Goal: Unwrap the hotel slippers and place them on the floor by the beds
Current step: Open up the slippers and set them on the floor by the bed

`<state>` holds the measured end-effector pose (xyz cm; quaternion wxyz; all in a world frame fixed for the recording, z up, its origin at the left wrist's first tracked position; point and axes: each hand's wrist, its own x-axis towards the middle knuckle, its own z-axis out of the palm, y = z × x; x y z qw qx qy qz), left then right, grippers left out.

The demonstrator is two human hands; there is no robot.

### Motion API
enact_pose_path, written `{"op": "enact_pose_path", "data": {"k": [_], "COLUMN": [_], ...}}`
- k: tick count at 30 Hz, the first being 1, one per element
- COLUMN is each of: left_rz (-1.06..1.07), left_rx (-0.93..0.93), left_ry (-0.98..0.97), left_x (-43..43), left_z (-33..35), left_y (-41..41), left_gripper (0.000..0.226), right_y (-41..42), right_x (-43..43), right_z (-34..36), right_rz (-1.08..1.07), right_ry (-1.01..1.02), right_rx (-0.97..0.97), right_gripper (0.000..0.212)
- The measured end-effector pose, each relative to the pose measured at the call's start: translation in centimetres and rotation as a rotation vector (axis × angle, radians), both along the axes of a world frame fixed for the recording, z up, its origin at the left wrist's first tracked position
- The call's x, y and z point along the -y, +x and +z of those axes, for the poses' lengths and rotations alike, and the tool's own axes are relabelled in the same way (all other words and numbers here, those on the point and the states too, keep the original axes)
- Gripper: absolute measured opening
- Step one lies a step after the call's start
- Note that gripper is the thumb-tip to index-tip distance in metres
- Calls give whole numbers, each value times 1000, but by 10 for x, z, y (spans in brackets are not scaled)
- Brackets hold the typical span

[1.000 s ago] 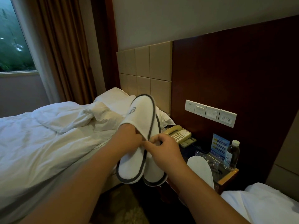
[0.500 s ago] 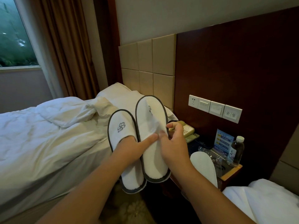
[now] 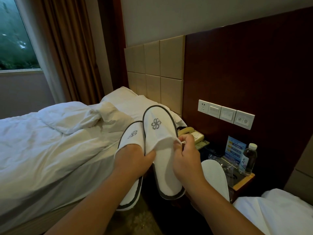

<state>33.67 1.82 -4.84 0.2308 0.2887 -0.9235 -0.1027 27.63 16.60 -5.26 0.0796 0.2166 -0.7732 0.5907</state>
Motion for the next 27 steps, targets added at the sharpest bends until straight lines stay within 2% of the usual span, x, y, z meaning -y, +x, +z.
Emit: {"op": "enact_pose_path", "data": {"k": [2,5,8,11,15,19,24,27], "left_rz": [-39,-125,-151,-185,-153,-86,-85,-65], "left_rx": [4,-75,-166,-110,-6,-97,-93,-95], "left_ry": [-3,-10,131,-22,-39,95,142,137], "left_x": [4,4,-2,-10,-14,-12,-3,-3], "left_z": [-5,-12,-6,-7,-5,4,4,-3], "left_y": [1,-1,2,3,2,1,-2,-1], "left_gripper": [50,59,60,63,70,84,62,65], "right_y": [-2,-5,-12,-21,-29,-21,-25,-28], "right_x": [0,1,2,-1,-9,-4,-3,-2], "right_z": [-3,-6,-5,0,9,9,8,11], "right_rz": [-15,-22,-64,-142,-176,-128,-128,-110], "right_ry": [19,113,282,357,344,307,78,47], "right_rx": [12,-14,-135,-230,-257,-304,-11,84], "right_gripper": [10,12,22,23,26,28,32,28]}}
